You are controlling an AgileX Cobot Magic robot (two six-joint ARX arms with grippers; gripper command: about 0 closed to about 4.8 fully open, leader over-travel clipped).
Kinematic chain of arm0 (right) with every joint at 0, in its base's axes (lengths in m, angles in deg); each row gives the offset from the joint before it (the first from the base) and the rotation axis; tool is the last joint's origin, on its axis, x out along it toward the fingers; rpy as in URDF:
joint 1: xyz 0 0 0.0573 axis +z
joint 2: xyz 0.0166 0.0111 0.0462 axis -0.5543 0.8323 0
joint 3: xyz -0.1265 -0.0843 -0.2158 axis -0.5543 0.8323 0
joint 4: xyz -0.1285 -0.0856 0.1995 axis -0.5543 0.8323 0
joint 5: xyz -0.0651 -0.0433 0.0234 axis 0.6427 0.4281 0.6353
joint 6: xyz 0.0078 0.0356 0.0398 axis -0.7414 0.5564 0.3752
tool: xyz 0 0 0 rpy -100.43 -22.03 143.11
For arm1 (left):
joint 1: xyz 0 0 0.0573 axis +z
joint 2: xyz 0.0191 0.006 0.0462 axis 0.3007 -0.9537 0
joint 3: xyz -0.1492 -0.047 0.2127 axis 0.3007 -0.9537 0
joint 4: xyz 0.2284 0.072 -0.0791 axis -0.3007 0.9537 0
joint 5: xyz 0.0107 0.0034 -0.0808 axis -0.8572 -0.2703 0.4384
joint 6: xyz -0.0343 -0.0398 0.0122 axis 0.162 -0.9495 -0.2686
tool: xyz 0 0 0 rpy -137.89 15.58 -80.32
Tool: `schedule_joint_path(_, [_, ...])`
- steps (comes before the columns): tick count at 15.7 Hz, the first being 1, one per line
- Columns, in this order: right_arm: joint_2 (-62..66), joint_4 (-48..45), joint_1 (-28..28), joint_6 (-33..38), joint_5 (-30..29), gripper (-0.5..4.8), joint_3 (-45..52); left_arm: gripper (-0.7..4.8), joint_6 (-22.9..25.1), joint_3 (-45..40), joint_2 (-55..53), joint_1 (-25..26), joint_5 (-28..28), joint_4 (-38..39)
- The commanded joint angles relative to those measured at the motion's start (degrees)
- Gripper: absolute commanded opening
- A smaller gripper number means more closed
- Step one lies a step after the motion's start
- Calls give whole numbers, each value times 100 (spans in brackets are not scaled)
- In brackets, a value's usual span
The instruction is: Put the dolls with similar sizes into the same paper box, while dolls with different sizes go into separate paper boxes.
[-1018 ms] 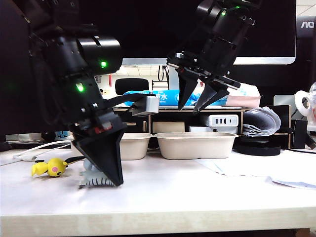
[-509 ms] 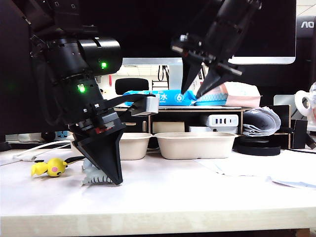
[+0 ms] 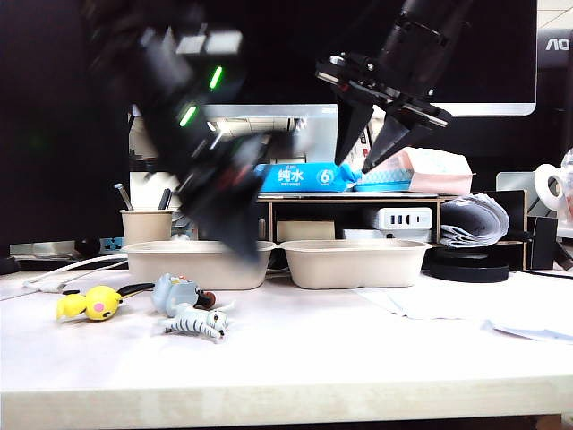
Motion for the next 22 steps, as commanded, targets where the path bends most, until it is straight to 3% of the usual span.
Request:
schedule_joint_path(1, [-155, 173, -17, -48, 15, 203, -22, 143, -7, 474, 20, -31, 68, -96])
schedule_joint_path(3, [-275, 205, -72, -83, 33, 203, -20, 143, 188, 713, 22, -17, 20, 579])
schedule_joint_path(4, [-358, 203, -109, -151, 33, 203, -22, 155, 702, 732, 17, -17, -422, 1305])
schedule_joint_path(5, [-391, 195, -162, -188, 48, 203, -22, 228, 1202, 726, -17, -24, -754, 1784])
schedule_joint_path(6, [-393, 186, -162, -188, 57, 203, -20, 273, 1307, 723, -20, -24, -876, 1871])
schedule_joint_path(9, [-393, 181, -166, -188, 74, 203, -20, 283, 1353, 723, -26, -17, -1130, 1832])
schedule_joint_path(22, [-393, 83, -177, -212, 74, 203, -22, 282, 1443, 544, -737, -26, -831, 1845])
